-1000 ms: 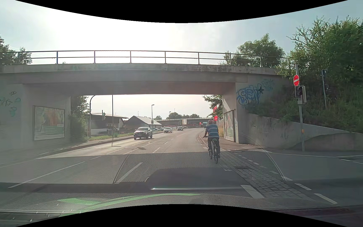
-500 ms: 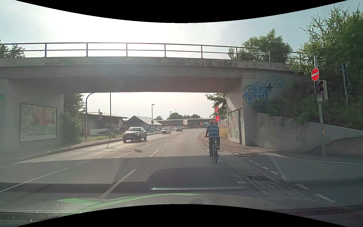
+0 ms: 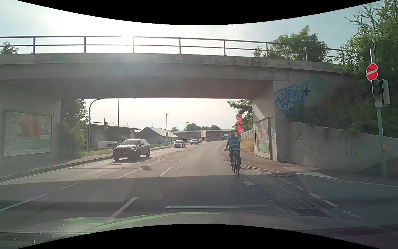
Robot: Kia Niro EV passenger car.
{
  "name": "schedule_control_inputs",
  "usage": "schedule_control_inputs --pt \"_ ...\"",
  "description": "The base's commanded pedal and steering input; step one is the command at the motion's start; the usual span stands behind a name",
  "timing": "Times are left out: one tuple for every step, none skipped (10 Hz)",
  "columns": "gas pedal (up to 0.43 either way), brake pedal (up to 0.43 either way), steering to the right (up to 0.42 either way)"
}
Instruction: Follow the waypoints while adhering to traffic rules and regulations
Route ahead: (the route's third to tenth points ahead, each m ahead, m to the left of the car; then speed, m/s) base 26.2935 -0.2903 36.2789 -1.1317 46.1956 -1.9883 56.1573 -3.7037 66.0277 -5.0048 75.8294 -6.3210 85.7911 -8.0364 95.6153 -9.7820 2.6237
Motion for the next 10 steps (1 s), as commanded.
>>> schedule_control_inputs --pt "0.039 0.000 -0.006" --pt "0.047 0.000 -0.005" --pt "0.059 0.000 -0.005" --pt "0.059 0.000 -0.005" --pt "0.059 0.000 -0.005" --pt "0.059 0.000 -0.005" --pt "0.059 0.000 -0.004" --pt "0.059 0.000 -0.003" --pt "0.047 0.000 -0.002" --pt "0.039 0.000 -0.002"
